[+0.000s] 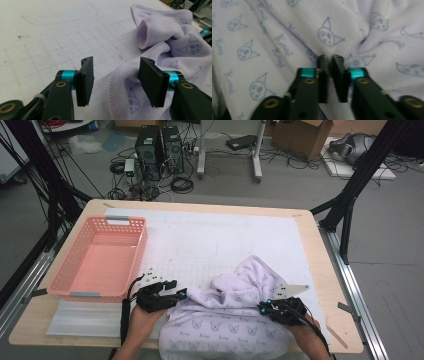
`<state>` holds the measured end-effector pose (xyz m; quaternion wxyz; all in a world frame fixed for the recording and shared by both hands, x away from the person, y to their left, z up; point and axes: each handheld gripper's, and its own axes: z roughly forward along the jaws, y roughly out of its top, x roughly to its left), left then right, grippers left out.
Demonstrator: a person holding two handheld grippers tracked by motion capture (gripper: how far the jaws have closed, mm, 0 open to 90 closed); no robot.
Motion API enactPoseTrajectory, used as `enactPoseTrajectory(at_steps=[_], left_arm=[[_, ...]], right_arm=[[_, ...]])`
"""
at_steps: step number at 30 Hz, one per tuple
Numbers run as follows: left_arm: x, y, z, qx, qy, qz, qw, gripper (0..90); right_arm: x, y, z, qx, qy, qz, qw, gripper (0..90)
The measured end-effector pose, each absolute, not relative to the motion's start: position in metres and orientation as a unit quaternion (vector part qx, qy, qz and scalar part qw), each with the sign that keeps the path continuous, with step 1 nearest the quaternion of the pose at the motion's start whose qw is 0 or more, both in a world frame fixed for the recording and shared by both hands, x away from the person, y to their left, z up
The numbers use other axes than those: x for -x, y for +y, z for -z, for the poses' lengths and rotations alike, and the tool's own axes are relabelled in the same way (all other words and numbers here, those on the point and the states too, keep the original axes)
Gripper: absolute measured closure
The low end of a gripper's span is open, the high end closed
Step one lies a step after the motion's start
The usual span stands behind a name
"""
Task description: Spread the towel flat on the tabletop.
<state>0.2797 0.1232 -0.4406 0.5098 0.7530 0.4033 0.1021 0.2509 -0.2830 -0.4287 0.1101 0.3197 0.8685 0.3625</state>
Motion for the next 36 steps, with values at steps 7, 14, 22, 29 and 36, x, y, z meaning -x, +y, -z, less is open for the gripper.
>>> enactPoseTrajectory(at_steps=[7,14,22,29,36], left_arm=[[-0.299,0.096,0.428,-0.775,0.387,-0.073,0.495,48.9],[-0.308,0.058,0.436,-0.814,0.361,-0.022,0.454,49.8],[-0.304,0.05,0.435,-0.828,0.372,-0.065,0.414,85.8],[-0.304,0.11,0.433,-0.751,0.482,-0.116,0.437,85.8],[-0.294,0.115,0.434,-0.753,0.485,-0.101,0.434,85.0]], right_arm=[[-0.25,-0.311,0.411,-0.379,0.798,-0.437,0.17,56.5],[-0.25,-0.321,0.423,-0.4,0.789,-0.433,0.177,55.6],[-0.263,-0.314,0.426,-0.411,0.79,-0.412,0.192,50.7],[-0.287,-0.29,0.441,-0.413,0.822,-0.343,0.19,58.3],[-0.272,-0.293,0.431,-0.422,0.831,-0.321,0.171,84.5]])
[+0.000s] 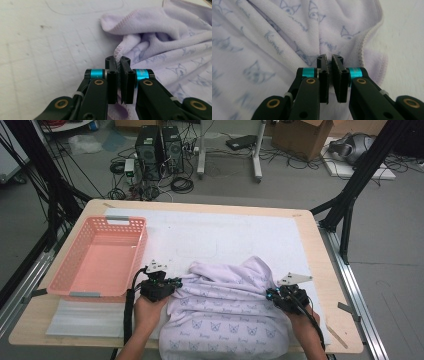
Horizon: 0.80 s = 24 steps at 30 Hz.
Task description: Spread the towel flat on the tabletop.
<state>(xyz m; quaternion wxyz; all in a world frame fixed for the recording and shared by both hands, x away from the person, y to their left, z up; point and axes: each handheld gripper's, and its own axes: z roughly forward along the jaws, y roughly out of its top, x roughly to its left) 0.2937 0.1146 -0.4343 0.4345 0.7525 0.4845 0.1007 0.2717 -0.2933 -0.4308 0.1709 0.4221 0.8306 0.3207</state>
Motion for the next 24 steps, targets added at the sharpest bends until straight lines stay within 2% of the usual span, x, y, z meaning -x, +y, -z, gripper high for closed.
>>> enactPoseTrajectory(at_steps=[3,7,9,11,14,20,22,23,24], left_arm=[[-0.285,0.11,0.436,-0.777,0.456,-0.078,0.427,78.4],[-0.29,0.107,0.427,-0.774,0.439,-0.094,0.446,55.1],[-0.297,0.104,0.422,-0.771,0.44,-0.095,0.45,47.6],[-0.304,0.101,0.42,-0.774,0.436,-0.101,0.447,45.7],[-0.312,0.095,0.418,-0.776,0.43,-0.107,0.448,44.8],[-0.32,0.093,0.423,-0.776,0.429,-0.105,0.451,44.0],[-0.322,0.094,0.424,-0.775,0.431,-0.104,0.451,43.6],[-0.323,0.095,0.424,-0.773,0.433,-0.105,0.452,43.6],[-0.324,0.096,0.425,-0.772,0.434,-0.103,0.453,43.6]], right_arm=[[-0.257,-0.302,0.43,-0.43,0.832,-0.319,0.144,81.7],[-0.253,-0.309,0.422,-0.426,0.821,-0.349,0.153,59.1],[-0.257,-0.311,0.414,-0.43,0.804,-0.372,0.174,53.4],[-0.269,-0.31,0.407,-0.426,0.795,-0.381,0.202,51.4],[-0.293,-0.307,0.405,-0.423,0.799,-0.37,0.212,49.6],[-0.35,-0.292,0.428,-0.429,0.819,-0.329,0.193,43.6],[-0.363,-0.288,0.436,-0.427,0.825,-0.324,0.18,47.1],[-0.367,-0.286,0.439,-0.422,0.829,-0.316,0.186,52.4],[-0.371,-0.286,0.439,-0.417,0.83,-0.324,0.18,67.5]])
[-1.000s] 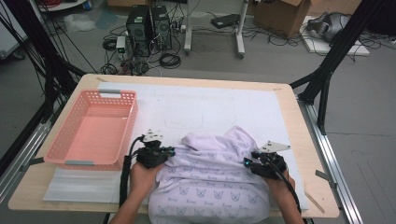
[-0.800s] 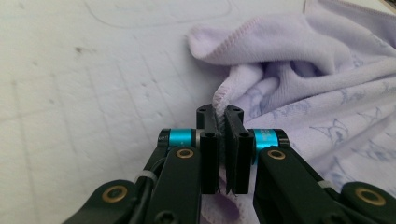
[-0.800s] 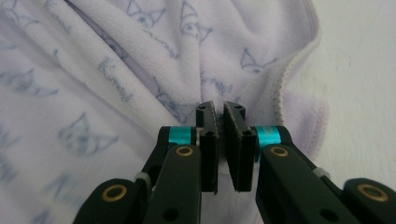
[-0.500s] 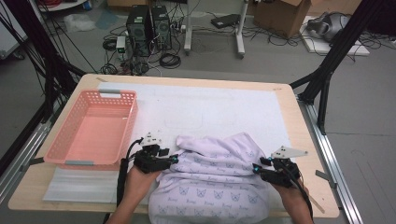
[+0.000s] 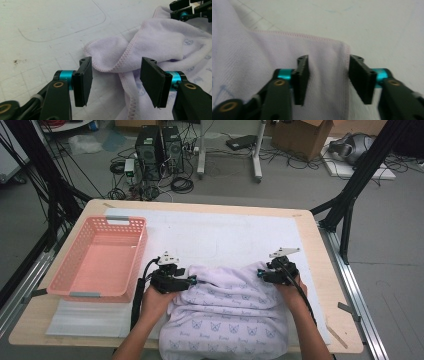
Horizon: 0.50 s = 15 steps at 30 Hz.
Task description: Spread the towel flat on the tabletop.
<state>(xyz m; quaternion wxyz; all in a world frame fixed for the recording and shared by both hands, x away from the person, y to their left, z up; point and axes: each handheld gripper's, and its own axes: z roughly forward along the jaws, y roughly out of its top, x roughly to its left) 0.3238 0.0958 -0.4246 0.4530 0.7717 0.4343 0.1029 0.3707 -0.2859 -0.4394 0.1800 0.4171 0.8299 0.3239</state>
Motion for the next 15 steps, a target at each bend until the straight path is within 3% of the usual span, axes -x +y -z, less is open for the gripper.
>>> enactPoseTrajectory(at_steps=[1,6,9,15], left_arm=[[-0.325,0.096,0.425,-0.769,0.437,-0.1,0.456,43.6],[-0.328,0.094,0.428,-0.767,0.444,-0.102,0.452,43.7],[-0.331,0.094,0.426,-0.755,0.453,-0.107,0.461,43.8],[-0.344,0.081,0.423,-0.761,0.451,-0.094,0.456,43.7]], right_arm=[[-0.373,-0.286,0.439,-0.414,0.831,-0.323,0.182,77.7],[-0.387,-0.3,0.436,-0.458,0.802,-0.265,0.278,86.6],[-0.386,-0.321,0.433,-0.517,0.752,-0.264,0.312,82.5],[-0.369,-0.335,0.426,-0.511,0.743,-0.309,0.302,64.3]])
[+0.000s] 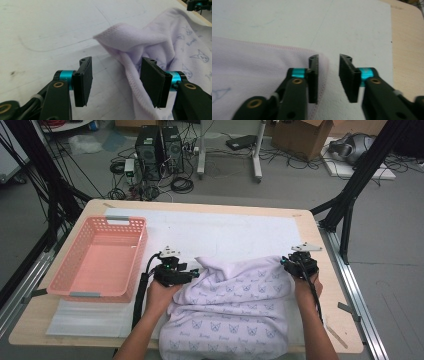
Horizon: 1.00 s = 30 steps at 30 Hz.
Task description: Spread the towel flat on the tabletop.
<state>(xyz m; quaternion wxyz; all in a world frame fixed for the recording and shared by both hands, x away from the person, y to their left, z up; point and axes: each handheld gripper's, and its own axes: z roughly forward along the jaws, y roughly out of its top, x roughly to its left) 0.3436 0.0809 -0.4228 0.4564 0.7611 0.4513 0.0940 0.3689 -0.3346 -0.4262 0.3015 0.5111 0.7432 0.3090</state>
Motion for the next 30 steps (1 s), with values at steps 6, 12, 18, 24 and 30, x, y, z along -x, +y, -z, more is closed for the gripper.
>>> enactPoseTrajectory(at_steps=[6,12,18,24,30], left_arm=[[-0.358,0.049,0.434,-0.801,0.429,-0.087,0.408,44.7],[-0.363,0.042,0.438,-0.808,0.437,-0.138,0.369,85.4],[-0.381,0.099,0.432,-0.702,0.556,-0.208,0.394,85.9],[-0.378,0.105,0.438,-0.721,0.525,-0.162,0.422,56.9],[-0.374,0.099,0.445,-0.757,0.499,-0.141,0.398,45.0]], right_arm=[[-0.349,-0.344,0.418,-0.496,0.743,-0.365,0.262,59.3],[-0.337,-0.351,0.418,-0.483,0.748,-0.392,0.232,54.8],[-0.333,-0.354,0.424,-0.483,0.753,-0.396,0.209,50.4],[-0.338,-0.343,0.431,-0.467,0.77,-0.397,0.178,47.6],[-0.356,-0.316,0.438,-0.447,0.803,-0.364,0.15,47.6]])
